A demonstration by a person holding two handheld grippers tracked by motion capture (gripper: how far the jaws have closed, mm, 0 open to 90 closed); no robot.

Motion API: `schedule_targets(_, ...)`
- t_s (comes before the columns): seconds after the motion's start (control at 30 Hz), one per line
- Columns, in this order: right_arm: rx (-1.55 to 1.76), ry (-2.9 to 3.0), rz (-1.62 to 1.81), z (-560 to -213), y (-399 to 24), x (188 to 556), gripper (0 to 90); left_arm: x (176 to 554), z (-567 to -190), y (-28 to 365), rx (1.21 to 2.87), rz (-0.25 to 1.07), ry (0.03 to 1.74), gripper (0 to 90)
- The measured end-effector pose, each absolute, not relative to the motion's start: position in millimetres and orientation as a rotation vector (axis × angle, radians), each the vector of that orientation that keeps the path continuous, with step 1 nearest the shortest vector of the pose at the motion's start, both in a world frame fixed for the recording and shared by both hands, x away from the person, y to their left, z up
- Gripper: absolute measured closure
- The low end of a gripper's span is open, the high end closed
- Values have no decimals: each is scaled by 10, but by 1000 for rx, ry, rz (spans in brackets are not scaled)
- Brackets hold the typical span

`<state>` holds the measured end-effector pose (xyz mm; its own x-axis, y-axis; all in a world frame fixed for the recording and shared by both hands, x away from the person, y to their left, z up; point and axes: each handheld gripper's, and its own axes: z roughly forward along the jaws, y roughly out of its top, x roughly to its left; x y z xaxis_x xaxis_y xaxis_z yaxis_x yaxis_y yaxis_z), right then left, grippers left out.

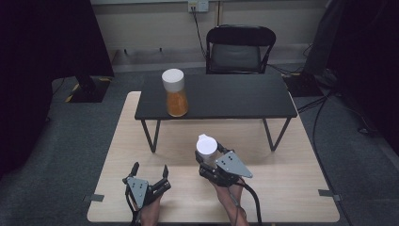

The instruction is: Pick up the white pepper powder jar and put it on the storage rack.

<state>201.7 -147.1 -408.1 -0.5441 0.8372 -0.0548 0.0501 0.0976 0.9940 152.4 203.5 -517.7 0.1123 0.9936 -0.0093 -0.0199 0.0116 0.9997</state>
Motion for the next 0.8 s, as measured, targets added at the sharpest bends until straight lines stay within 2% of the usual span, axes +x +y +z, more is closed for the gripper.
schedule_targets(0.8,845,1743,1533,-3617,-1512,2030,299,1524,-5176,2035,1238,1128,1116,5)
